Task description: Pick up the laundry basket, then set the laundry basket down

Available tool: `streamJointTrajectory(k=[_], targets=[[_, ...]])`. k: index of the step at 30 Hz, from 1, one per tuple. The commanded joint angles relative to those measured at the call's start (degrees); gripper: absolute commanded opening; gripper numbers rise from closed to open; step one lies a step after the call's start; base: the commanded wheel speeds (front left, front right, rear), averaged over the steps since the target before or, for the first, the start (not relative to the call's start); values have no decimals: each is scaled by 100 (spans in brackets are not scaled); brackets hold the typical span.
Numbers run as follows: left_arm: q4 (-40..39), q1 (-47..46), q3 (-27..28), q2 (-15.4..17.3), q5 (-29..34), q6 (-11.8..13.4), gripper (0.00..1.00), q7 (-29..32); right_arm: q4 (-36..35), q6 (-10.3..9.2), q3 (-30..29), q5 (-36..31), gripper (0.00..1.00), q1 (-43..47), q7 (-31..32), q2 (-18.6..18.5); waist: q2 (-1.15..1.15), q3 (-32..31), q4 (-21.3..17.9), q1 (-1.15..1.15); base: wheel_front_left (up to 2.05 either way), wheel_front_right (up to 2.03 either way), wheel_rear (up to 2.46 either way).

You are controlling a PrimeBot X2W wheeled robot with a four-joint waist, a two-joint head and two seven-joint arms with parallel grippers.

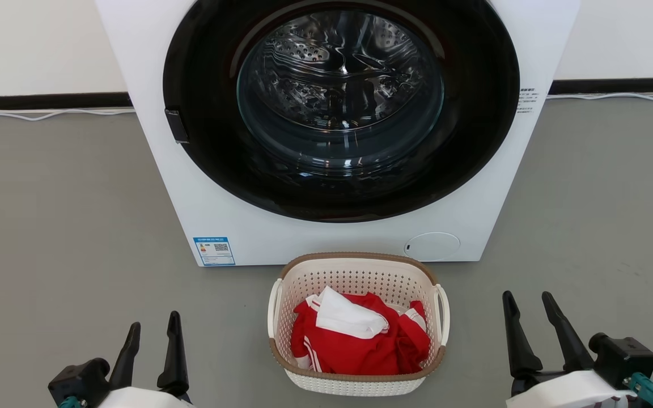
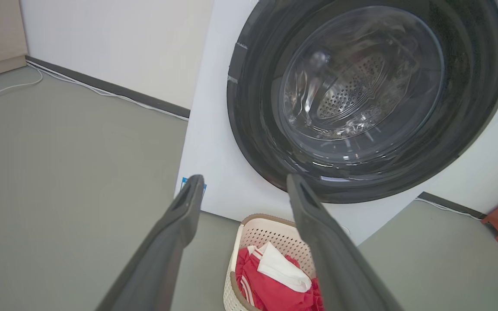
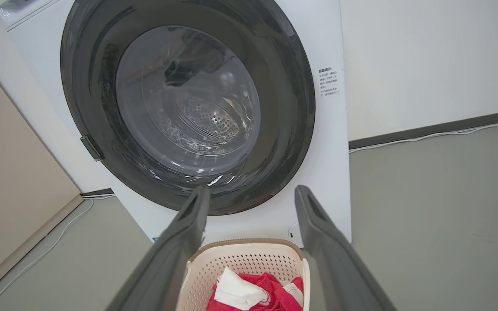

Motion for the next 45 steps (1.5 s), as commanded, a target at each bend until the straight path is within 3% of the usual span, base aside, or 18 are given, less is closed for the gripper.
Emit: streamJointTrajectory(k=[1, 19, 35, 45], targets=[[-184, -83, 127, 61, 170, 50, 100, -83, -179, 36, 122, -165, 100, -71, -108, -54, 0, 0, -2, 0, 0, 0, 0], [-250, 7, 90, 77, 1263, 155, 100, -380, -126, 42, 141, -1017, 100, -14, -405, -59, 0, 36, -38, 0, 0, 0, 0], [-175, -59, 132, 77, 1217, 96, 100, -380, -55, 42, 118, -1016, 100, -78, -405, -59, 0, 138, -46, 0, 0, 0, 0], [-25, -372, 13, 77, 1111, 106, 100, -380, 270, 42, -64, -940, 100, -479, -405, -59, 0, 651, -86, 0, 0, 0, 0]])
